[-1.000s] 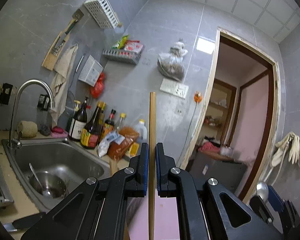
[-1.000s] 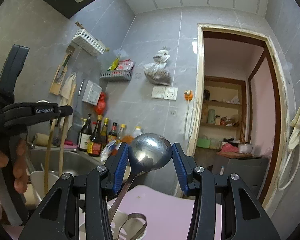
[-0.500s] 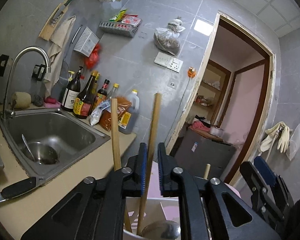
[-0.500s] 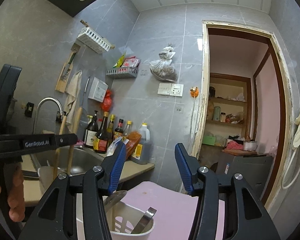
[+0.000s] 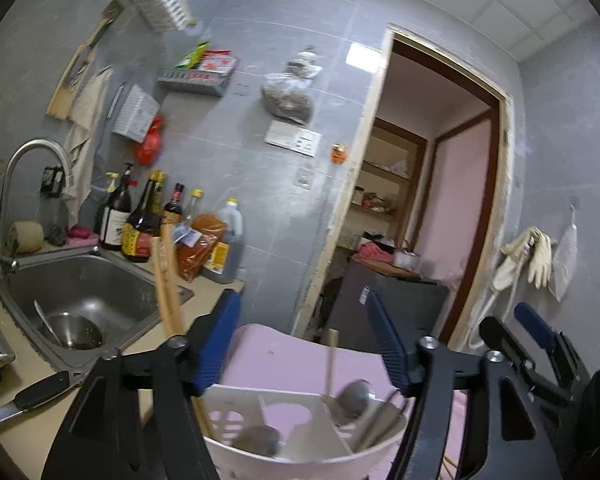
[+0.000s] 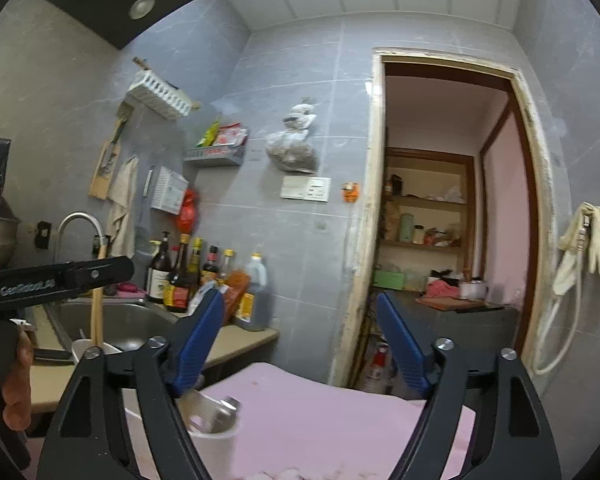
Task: Organize utensils
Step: 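Lower the spoon and chopstick into the basket and open both tools, then move both tools back down to the fork and chopsticks on the cloth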
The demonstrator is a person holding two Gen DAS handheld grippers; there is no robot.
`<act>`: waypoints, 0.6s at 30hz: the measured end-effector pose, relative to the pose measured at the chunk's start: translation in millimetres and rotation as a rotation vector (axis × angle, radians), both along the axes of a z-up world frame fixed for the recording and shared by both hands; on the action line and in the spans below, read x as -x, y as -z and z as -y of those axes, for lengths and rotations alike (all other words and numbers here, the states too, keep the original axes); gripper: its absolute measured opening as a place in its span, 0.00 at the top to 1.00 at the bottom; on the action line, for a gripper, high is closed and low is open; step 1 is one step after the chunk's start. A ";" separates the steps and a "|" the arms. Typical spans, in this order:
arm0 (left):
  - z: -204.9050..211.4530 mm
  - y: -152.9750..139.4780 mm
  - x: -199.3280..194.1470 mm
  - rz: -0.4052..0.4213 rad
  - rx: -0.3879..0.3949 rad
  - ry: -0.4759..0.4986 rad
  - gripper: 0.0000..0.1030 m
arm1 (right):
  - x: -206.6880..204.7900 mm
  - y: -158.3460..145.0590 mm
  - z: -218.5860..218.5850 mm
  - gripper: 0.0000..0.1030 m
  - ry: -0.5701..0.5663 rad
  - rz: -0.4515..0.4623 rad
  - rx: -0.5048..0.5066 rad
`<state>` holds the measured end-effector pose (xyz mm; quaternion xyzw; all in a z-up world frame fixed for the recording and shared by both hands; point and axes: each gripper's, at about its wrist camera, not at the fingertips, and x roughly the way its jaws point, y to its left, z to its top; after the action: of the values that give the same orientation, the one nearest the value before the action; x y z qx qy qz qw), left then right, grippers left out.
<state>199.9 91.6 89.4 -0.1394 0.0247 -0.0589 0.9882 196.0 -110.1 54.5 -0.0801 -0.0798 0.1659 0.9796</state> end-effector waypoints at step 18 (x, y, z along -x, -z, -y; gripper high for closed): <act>96.9 24.2 7.4 -0.149 -0.133 0.189 0.06 | 31.7 16.2 129.6 0.00 0.142 -0.188 -0.081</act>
<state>192.5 -5.2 65.2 -0.0746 0.1148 -0.1396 0.9807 164.3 -239.7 38.2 -0.0299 0.0118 0.0995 0.9945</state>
